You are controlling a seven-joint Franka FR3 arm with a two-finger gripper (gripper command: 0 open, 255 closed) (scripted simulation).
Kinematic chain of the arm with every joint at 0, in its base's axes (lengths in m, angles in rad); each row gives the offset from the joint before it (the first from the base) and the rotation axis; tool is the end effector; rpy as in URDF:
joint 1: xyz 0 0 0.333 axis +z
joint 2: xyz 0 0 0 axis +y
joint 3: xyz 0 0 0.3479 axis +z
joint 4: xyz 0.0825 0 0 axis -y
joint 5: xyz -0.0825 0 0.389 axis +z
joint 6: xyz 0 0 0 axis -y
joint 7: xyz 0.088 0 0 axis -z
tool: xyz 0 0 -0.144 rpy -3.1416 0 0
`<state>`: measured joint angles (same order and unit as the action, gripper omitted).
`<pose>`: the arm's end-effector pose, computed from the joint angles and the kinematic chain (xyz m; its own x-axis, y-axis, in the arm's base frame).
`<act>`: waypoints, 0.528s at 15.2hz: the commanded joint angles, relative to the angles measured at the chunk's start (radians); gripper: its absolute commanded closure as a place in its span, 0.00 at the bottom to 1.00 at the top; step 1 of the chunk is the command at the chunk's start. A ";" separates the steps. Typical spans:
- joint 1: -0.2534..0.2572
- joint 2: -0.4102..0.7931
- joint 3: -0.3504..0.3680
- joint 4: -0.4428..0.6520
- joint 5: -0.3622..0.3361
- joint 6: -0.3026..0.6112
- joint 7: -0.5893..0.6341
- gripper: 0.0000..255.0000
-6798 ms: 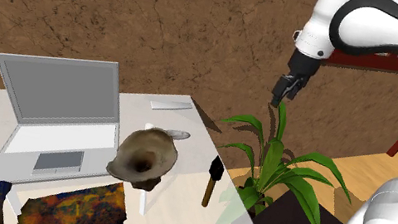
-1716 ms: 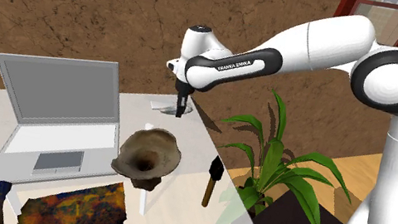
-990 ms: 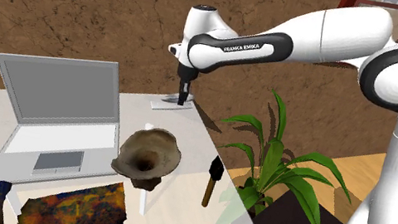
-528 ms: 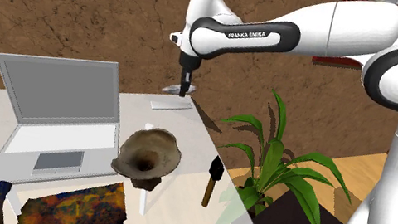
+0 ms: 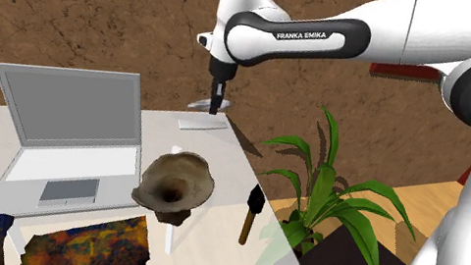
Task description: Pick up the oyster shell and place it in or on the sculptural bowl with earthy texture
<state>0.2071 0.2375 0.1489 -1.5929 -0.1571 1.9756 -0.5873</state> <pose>0.6334 0.2099 0.5041 0.5455 0.8363 0.0557 0.8188 -0.5459 0.1773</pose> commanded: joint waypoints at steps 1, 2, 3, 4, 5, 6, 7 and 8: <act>0.023 -0.029 0.014 -0.033 -0.005 -0.001 0.041 1.00; 0.035 -0.044 0.021 -0.053 -0.007 0.002 0.062 1.00; 0.047 -0.057 0.029 -0.071 -0.009 0.004 0.083 1.00; 0.058 -0.069 0.037 -0.087 -0.012 0.006 0.104 1.00; 0.070 -0.080 0.046 -0.102 -0.014 0.007 0.126 1.00; 0.082 -0.091 0.054 -0.116 -0.016 0.007 0.148 1.00; 0.094 -0.100 0.063 -0.129 -0.019 0.007 0.170 1.00; 0.106 -0.109 0.072 -0.140 -0.021 0.007 0.192 1.00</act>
<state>0.2991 0.1402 0.2111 -1.7161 -0.1750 1.9806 -0.4223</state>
